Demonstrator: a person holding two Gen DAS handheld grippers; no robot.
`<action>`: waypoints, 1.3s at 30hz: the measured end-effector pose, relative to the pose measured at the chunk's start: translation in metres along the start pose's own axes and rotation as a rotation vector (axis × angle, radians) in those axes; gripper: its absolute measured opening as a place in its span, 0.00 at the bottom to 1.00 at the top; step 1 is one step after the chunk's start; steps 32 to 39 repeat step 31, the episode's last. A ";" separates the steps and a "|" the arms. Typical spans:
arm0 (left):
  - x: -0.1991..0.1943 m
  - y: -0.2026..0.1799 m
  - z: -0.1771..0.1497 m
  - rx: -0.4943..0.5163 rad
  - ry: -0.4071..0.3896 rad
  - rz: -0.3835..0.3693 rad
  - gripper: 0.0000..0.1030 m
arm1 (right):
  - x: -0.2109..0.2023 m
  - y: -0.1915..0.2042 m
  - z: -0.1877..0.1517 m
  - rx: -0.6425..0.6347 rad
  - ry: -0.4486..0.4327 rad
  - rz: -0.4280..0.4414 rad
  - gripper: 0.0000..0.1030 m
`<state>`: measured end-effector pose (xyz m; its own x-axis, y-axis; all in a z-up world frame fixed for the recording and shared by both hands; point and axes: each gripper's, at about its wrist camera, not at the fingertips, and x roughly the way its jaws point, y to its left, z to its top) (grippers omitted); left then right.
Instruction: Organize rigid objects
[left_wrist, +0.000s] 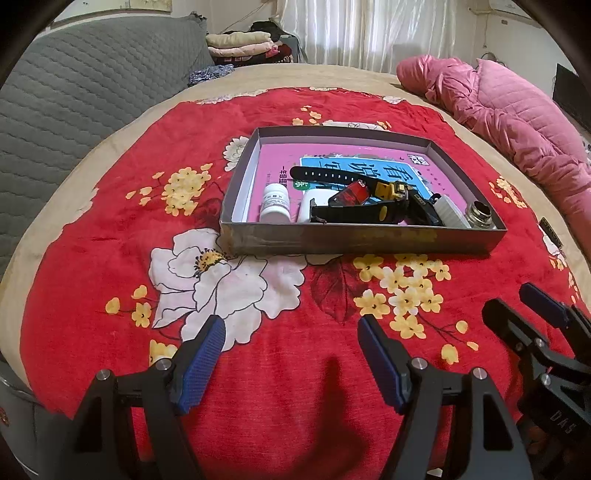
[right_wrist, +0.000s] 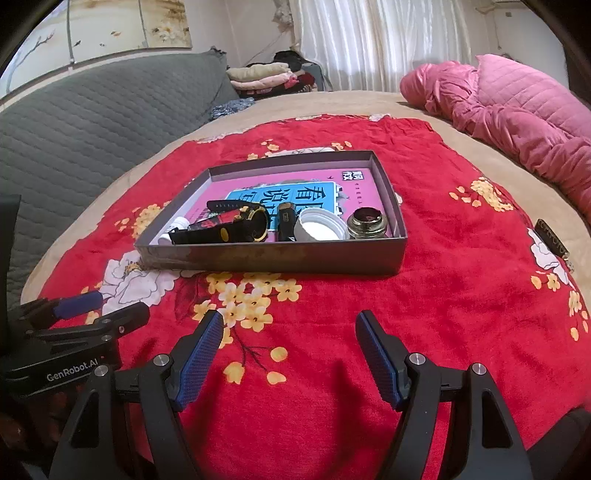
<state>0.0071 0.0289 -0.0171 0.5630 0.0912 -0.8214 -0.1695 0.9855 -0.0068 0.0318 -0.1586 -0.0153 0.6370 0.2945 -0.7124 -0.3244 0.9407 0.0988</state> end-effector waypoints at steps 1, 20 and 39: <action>0.000 0.000 0.000 0.001 0.001 0.001 0.71 | 0.001 0.000 0.000 -0.003 0.001 0.000 0.73; 0.003 -0.001 -0.002 0.001 0.012 -0.002 0.71 | -0.002 0.002 0.001 -0.018 -0.013 -0.019 0.73; 0.006 0.001 -0.003 0.001 0.019 0.004 0.71 | -0.004 -0.009 0.005 0.017 -0.031 -0.031 0.73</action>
